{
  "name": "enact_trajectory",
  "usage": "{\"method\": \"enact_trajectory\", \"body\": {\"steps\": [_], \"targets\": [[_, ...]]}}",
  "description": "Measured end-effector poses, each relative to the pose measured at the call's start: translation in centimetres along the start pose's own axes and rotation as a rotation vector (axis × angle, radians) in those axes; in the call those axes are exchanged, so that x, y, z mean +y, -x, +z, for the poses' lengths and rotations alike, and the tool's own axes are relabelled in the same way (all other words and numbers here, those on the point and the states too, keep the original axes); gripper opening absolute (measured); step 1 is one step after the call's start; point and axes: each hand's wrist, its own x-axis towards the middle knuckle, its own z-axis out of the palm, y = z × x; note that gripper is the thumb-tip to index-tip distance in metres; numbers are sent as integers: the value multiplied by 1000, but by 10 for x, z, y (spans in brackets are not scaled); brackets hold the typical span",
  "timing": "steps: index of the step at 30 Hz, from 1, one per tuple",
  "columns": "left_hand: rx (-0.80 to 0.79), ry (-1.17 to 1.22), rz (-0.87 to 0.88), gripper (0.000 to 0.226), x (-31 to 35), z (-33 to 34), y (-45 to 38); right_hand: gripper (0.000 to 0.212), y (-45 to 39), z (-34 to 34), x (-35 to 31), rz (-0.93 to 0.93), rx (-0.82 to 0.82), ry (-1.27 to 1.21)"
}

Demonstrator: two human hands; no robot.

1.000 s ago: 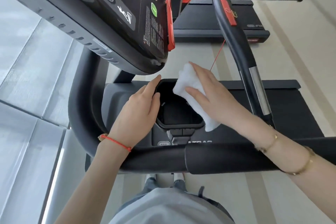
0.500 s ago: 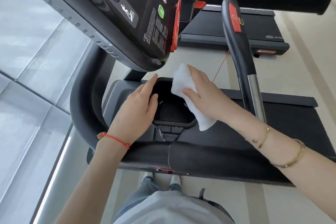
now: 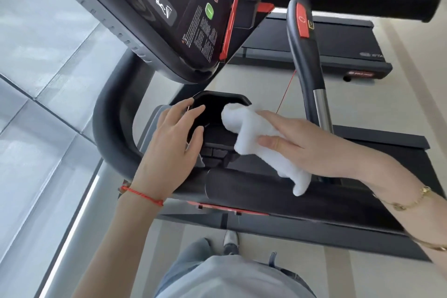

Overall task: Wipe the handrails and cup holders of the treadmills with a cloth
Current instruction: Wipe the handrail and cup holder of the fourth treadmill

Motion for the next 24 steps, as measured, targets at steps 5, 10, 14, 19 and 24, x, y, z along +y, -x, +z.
{"method": "enact_trajectory", "body": {"steps": [5, 10, 14, 19, 24], "targets": [[-10, 62, 81, 36, 10, -4, 20, 65, 28, 23, -2, 22, -103, 161], [1, 79, 177, 30, 17, 3, 32, 61, 44, 67, -7, -27, 229, 462], [-21, 107, 239, 28, 22, 7, 39, 42, 48, 96, 2, -50, 600, 719], [-17, 105, 290, 28, 31, 10, 48, 45, 76, 98, 29, 97, 870, 775], [-73, 133, 342, 27, 41, 9, 55, 44, 62, 117, 16, 142, 977, 785]]}}
